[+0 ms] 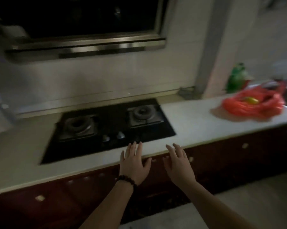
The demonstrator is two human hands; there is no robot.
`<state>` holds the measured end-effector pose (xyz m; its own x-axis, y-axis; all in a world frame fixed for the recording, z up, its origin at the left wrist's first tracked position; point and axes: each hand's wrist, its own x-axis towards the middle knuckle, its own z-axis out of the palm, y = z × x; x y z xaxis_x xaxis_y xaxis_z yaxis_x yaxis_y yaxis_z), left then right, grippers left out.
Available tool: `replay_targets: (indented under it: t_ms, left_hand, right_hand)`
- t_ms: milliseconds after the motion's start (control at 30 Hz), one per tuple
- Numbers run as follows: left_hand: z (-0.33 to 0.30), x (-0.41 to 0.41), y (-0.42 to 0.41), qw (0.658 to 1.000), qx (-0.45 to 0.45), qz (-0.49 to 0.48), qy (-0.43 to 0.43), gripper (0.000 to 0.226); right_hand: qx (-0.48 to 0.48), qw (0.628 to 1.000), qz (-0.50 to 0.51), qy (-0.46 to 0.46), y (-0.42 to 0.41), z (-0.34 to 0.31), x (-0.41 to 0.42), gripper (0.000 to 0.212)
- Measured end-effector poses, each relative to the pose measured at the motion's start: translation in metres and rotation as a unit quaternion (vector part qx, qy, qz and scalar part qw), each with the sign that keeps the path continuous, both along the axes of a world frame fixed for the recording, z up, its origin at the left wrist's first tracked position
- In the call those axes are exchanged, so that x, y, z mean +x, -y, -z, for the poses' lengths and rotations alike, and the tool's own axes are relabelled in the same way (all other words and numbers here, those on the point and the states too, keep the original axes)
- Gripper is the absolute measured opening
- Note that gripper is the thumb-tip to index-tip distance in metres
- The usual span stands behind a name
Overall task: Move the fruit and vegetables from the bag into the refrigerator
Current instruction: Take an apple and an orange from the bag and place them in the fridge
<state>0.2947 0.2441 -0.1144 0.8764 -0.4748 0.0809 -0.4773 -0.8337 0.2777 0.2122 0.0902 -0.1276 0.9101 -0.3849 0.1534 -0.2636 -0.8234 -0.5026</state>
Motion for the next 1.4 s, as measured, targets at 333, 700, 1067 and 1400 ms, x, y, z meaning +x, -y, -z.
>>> replay_targets:
  t_ms: [333, 700, 1067, 1400]
  left_hand:
    - [0.002, -0.066, 0.232, 0.977, -0.006, 0.211, -0.009, 0.069]
    - [0.015, -0.050, 0.424, 0.956, 0.000, 0.291, -0.014, 0.069]
    - [0.012, 0.062, 0.642, 0.969, -0.052, 0.234, -0.050, 0.071]
    - [0.019, 0.113, 0.767, 0.976, -0.025, 0.208, -0.064, 0.071]
  right_hand:
    - [-0.005, 0.970, 0.240, -0.020, 0.185, -0.004, -0.135, 0.055]
    - [0.014, 0.956, 0.290, -0.035, 0.343, 0.013, -0.130, 0.054]
    - [0.014, 0.969, 0.244, -0.041, 0.583, -0.013, -0.014, 0.055]
    - [0.045, 0.975, 0.213, -0.040, 0.721, -0.001, 0.039, 0.051]
